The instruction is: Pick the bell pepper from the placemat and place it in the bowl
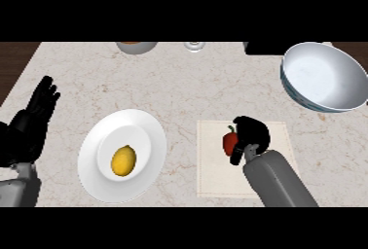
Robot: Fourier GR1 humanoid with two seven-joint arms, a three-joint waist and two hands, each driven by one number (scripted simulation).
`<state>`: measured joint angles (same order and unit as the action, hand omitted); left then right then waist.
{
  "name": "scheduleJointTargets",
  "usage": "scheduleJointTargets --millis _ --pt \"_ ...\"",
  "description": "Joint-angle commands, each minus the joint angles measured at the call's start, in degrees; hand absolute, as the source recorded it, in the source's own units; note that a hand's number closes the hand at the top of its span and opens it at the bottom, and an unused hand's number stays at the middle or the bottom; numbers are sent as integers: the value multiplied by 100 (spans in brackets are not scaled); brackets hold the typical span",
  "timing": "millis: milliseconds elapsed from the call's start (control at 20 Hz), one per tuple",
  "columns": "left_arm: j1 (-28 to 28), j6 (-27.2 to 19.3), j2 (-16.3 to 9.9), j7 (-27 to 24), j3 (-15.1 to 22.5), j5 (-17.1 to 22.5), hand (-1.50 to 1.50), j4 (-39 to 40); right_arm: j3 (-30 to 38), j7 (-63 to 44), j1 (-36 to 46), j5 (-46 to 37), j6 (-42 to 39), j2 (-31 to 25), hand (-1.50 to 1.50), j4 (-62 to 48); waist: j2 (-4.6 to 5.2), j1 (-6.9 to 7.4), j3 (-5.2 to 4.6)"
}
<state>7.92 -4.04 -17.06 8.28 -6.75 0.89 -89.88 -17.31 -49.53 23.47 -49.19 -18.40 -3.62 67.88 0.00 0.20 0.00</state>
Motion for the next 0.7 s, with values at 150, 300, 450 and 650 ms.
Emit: scheduleJointTargets --millis 150,300,450,650 --pt "95 129 19 10 -69 -68 0 -1 164 891 275 -99 342 160 150 -909 6 10 2" --pt "209 96 1 80 -109 -95 0 39 352 987 701 -146 606 298 150 -1369 14 30 3" --pt "324 -18 281 20 44 -193 0 283 478 1411 685 -157 637 39 150 -1455 13 2 2" --pt "265 127 123 76 -105 -128 0 93 779 1292 1283 -425 1252 183 150 -2114 26 58 3"
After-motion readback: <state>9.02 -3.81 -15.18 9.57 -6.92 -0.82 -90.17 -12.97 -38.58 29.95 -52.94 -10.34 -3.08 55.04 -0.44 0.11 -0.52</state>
